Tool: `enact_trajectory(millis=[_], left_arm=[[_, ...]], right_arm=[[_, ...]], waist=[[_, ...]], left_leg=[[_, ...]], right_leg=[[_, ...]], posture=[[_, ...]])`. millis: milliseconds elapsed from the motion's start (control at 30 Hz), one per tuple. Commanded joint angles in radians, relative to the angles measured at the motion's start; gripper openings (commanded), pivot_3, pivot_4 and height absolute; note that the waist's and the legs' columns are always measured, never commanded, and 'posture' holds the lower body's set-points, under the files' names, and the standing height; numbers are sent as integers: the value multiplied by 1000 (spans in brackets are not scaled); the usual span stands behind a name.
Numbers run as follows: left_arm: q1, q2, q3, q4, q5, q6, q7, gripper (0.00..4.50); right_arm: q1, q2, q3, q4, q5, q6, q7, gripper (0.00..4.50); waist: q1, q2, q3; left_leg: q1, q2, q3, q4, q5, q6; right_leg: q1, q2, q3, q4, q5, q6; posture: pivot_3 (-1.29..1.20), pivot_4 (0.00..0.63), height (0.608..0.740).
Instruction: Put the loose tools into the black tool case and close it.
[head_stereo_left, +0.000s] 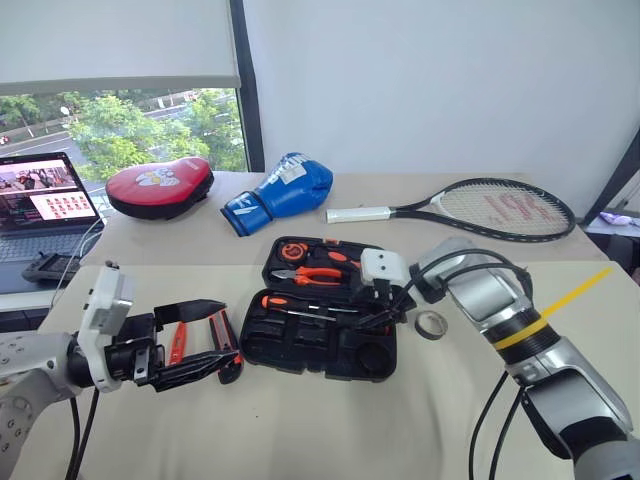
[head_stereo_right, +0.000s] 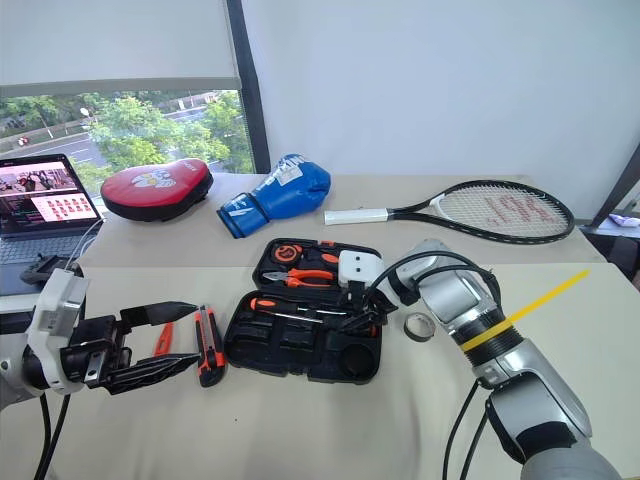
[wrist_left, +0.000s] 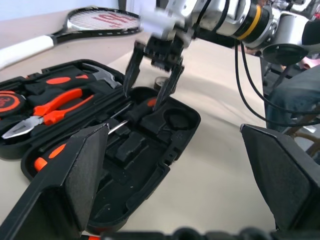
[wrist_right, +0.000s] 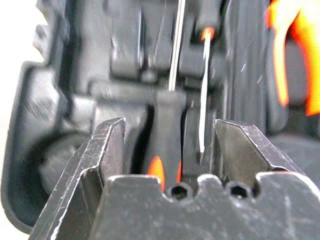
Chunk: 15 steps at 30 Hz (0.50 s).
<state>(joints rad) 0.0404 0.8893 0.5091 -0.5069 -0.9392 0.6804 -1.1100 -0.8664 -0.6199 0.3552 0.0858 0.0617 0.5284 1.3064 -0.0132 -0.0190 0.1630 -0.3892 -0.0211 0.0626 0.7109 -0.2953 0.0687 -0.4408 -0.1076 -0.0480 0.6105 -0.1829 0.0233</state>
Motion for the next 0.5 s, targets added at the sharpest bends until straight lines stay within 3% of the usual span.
enact_trajectory(millis=[33,200,267,367,500], left_arm=[[-18,14,-15,13,17,-31,-16,4500],[-33,12,-32,44,34,-45,-19,4500],[-34,8,-37,47,37,-47,-16,4500],[-30,-2,-45,38,38,-49,-6,4500],[-14,2,-41,36,38,-52,-14,4500]], right_arm=[[48,28,-131,-105,79,120,-110,2283],[196,140,-209,-263,82,204,-360,489],[264,225,-234,-317,73,206,-489,38],[336,312,-233,-337,13,162,-665,38],[419,345,-166,-353,-51,112,-764,38]], waist=[[1,0,0],[1,0,0],[1,0,0],[-2,0,0],[0,0,0]], left_leg=[[0,0,0,0,0,0],[0,0,0,0,0,0],[0,0,0,-1,0,-1],[0,0,0,-1,0,-1],[0,-1,1,-1,1,-1]], right_leg=[[0,0,0,0,0,0],[-1,-3,0,1,0,0],[-1,-3,0,1,0,0],[-2,-1,1,2,0,0],[-2,1,1,2,0,0]], posture=[[0,150,740],[0,150,740],[0,150,740],[0,150,740],[0,150,740]])
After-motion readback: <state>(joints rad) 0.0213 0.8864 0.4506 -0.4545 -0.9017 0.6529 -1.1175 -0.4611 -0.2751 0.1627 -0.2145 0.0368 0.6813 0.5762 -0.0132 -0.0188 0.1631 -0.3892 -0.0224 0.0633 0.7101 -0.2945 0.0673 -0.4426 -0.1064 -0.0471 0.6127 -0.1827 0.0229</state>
